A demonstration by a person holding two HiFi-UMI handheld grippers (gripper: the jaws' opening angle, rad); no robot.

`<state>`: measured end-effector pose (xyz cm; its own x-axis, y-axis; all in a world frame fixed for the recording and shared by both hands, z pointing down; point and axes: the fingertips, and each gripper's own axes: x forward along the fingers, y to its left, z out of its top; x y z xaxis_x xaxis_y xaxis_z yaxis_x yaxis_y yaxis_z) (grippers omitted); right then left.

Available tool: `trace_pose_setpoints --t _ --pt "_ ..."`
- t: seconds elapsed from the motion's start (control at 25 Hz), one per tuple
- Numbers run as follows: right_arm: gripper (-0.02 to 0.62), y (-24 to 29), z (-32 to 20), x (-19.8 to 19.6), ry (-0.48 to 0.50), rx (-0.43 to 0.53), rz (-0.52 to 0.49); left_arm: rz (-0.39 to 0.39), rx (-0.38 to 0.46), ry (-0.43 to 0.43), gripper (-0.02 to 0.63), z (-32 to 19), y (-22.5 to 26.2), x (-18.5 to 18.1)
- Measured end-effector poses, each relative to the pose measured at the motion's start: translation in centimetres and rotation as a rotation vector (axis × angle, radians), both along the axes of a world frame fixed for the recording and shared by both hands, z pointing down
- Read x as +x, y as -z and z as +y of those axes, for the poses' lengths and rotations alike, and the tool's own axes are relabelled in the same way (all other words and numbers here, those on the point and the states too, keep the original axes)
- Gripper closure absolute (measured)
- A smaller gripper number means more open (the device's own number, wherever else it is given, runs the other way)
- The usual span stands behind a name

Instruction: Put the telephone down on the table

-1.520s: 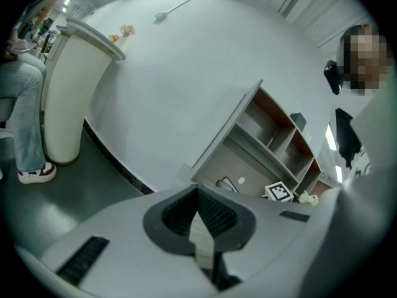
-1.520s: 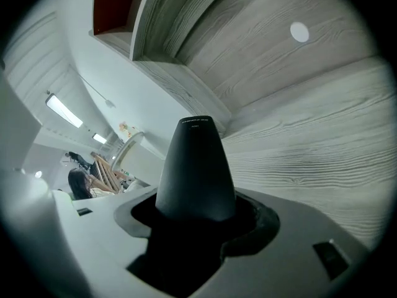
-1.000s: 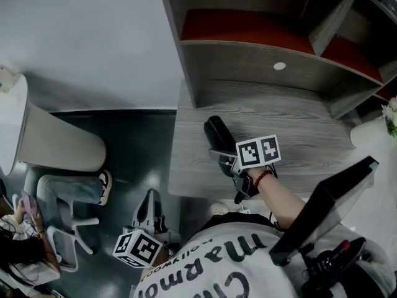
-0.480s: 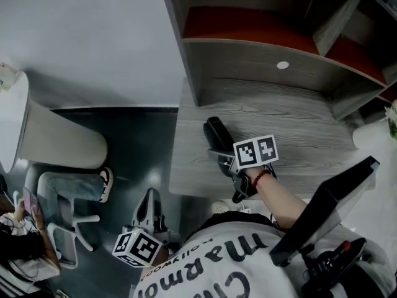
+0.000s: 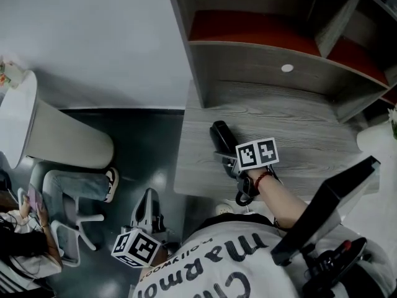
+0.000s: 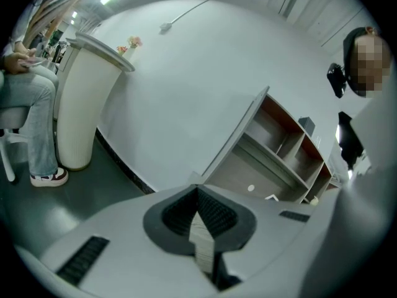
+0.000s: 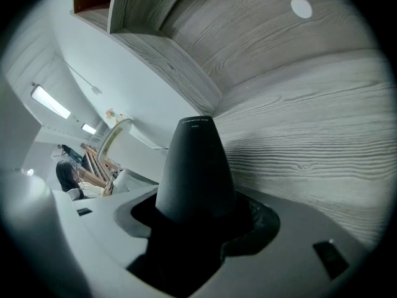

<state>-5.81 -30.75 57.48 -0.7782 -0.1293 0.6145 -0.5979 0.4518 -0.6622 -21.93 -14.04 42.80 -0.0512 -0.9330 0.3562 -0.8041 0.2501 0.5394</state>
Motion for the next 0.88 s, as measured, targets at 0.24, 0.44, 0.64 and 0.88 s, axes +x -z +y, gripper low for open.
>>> trace_pose_setpoints --t 0.24,0.44,0.64,0.88 --pt "0.304 -0.11 0.05 -0.04 -0.010 0.002 0.005 0.008 0.005 -0.004 0.597 0.13 -0.31 -0.18" --pt "0.304 -0.09 -0.15 -0.07 -0.030 -0.014 -0.004 0.023 0.004 0.005 0.597 0.22 -0.40 -0.33" --pt "0.304 -0.08 -0.10 -0.18 -0.037 0.010 0.022 0.022 0.013 -0.014 0.597 -0.18 -0.47 -0.06" --pt "0.304 -0.48 0.40 -0.39 0.035 0.116 0.126 0.021 0.023 -0.027 0.597 -0.54 -0.64 0.41"
